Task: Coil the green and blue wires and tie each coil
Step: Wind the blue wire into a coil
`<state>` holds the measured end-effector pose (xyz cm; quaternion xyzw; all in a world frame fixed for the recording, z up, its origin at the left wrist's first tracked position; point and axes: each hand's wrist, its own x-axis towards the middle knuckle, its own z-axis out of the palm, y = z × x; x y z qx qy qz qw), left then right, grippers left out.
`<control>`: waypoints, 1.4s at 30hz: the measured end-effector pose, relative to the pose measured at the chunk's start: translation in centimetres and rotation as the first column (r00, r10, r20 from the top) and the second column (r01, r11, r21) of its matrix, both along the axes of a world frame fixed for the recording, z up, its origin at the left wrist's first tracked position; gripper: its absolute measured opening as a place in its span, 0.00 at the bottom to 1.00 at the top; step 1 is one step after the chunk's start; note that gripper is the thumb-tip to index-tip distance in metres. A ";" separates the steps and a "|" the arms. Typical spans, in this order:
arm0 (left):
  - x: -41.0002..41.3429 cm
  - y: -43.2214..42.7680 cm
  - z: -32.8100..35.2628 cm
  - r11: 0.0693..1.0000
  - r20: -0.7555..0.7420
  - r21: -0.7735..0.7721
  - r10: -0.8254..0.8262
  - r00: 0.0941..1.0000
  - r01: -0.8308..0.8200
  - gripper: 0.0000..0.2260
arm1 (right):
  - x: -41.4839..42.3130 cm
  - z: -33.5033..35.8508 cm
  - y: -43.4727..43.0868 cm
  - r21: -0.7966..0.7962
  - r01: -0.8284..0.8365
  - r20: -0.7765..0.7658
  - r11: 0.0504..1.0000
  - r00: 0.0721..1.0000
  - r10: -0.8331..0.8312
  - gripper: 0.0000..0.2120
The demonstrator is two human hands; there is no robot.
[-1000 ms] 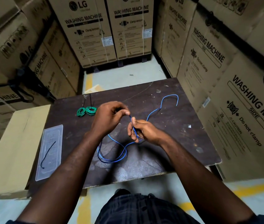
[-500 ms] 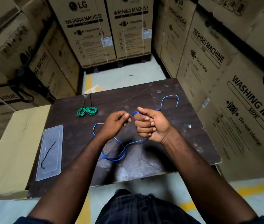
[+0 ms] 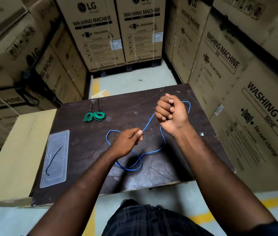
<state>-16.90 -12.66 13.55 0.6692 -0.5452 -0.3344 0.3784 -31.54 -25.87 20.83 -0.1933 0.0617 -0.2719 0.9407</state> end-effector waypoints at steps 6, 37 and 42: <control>-0.9 0.7 0.9 1.000 0.277 -0.017 -0.005 0.961 0.010 0.15 | 1.4 -1.5 -0.2 -0.112 0.330 -0.257 0.937 0.902 -0.348 0.15; 1.2 -2.2 9.1 0.918 0.259 -0.374 0.242 0.935 -0.134 0.06 | -0.1 -6.7 4.3 -0.750 -0.443 -0.626 0.491 0.716 -0.310 0.18; 1.8 -3.2 8.4 0.915 0.205 -0.332 0.309 0.929 -0.231 0.08 | 0.0 -5.6 5.6 -0.648 -0.495 -0.701 0.579 0.684 -0.199 0.22</control>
